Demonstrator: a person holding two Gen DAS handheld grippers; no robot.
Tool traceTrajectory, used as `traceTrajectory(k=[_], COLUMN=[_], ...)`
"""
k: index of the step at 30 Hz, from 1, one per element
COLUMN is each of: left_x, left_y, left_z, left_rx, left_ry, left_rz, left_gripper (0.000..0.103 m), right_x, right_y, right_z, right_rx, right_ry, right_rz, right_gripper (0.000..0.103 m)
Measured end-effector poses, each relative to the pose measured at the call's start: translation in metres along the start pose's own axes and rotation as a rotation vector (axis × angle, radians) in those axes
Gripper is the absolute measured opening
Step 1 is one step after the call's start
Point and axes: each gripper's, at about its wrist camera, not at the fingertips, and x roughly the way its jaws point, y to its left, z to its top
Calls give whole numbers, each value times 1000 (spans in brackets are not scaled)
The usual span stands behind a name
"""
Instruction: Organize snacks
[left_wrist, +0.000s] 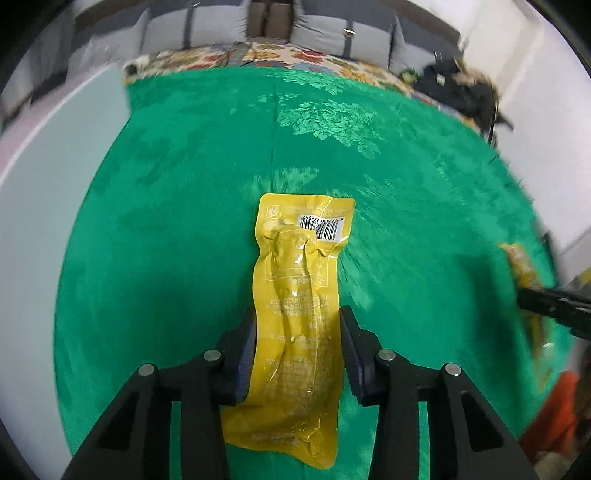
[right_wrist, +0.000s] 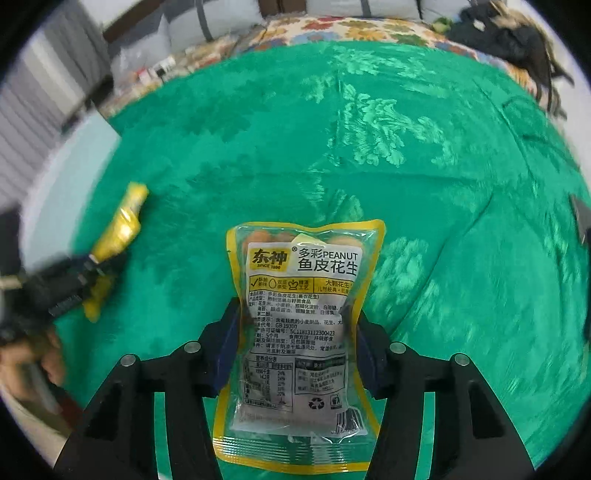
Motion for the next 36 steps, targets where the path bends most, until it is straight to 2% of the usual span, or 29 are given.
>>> traceTrajectory(k=[4,7,10,13,16,20,22,23,26,27,29,31,34,35,36], left_x=[-40,-96,-161,-210,-235,-234,-225,-220,-216,-221,-231,-241,-260,-266,-272], left_y=[14,33,74,128,193,263,281,289,298,298,291,280,255,246,238], left_z=[-17,-16,-12,-10,-18,-37,-43,-49,-63,-70,-83,-88,-84,-83,-82], left_rx=[-104,-147,-199,-243,-307,-363,-373,-378,-380,-375,-348,-314,-244,-220,-206], left_ry=[-17,-99,-202,-266,-277,-224,-190,-174,-181,-204,-256,-285,-336,-366,-397], left_rz=[-99,-135,-122,-16,154,330,391,418,470,489,523,553,615,629,639], left_gripper=[41,41,42,42,43,44,45,51,78,83,84,85,97,103,103], right_x=[-12,-30,-49,-60,-60,-41,-21,-9,25,34,41,31,6,-1,-7], right_y=[18,62,131,207,291,391,431,447,468,467,460,448,434,431,428], right_z=[-7,5,26,43,49,42,34,30,22,21,17,17,14,14,13], right_rx=[41,3,-57,-139,-242,-385,-431,-436,-429,-422,-403,-413,-490,-524,-567], right_ry=[6,-35,-82,-95,-78,-63,-57,-48,4,15,26,-34,-184,-218,-229], right_rz=[72,154,269,381,475,505,505,519,525,523,539,526,473,446,404], right_gripper=[57,57,58,58,58,60,62,65,73,73,73,73,86,88,88])
